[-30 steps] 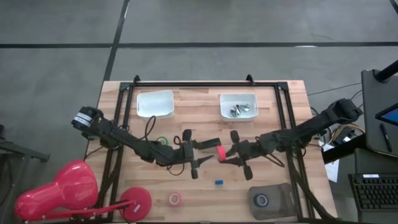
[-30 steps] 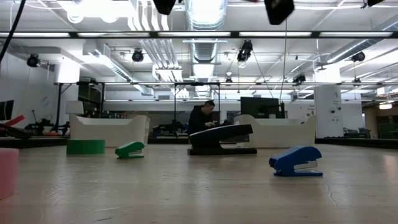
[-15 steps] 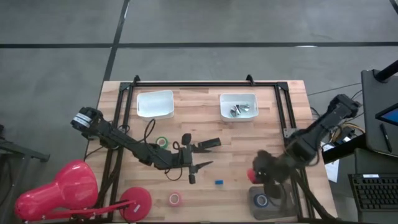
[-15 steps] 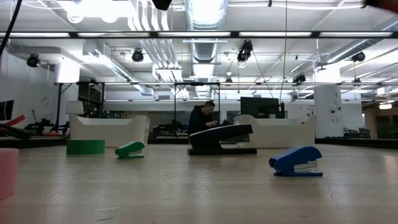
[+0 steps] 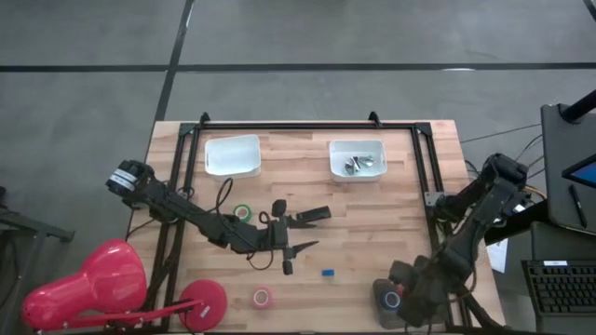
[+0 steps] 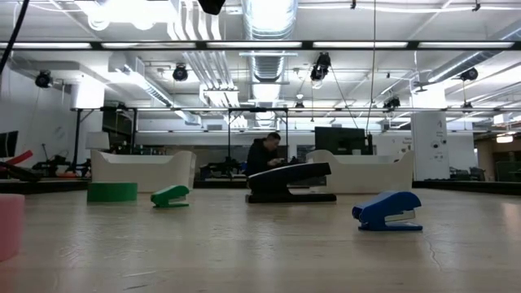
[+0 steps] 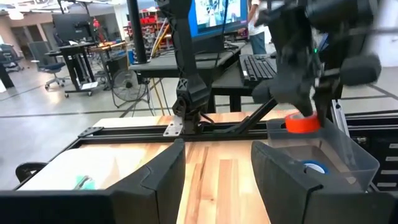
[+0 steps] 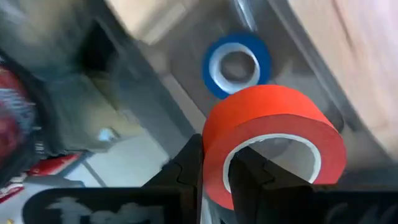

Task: Pick and place Stapler, Stapler remover, tape
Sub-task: Put the red tape into the black bin

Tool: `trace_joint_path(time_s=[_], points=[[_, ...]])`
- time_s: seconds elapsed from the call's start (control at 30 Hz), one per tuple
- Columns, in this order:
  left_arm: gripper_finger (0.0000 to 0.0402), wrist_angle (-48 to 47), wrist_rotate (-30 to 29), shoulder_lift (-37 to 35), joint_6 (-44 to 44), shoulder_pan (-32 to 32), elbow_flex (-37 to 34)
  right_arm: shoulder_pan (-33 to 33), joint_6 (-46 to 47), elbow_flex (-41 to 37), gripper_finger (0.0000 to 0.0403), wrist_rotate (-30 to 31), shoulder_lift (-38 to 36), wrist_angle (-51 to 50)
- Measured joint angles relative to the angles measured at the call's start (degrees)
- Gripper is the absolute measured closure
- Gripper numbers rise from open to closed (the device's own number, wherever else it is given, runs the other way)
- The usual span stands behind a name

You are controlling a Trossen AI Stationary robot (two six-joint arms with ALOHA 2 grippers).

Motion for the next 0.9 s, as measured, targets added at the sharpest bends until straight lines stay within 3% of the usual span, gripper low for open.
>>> trace_joint_path(time_s=[0.3, 0.9], points=[[0.0216, 0.3, 0.0, 0.0, -0.2, 0.0, 0.0, 0.2, 1.8, -2.8, 0.0358, -11.4, 8.4, 1.0], [0.0216, 0.4, 0.0, 0.0, -1.5, 0.1, -0.7, 0.2, -3.2, -3.7, 0.0330, -13.4, 14.2, 1.3]])
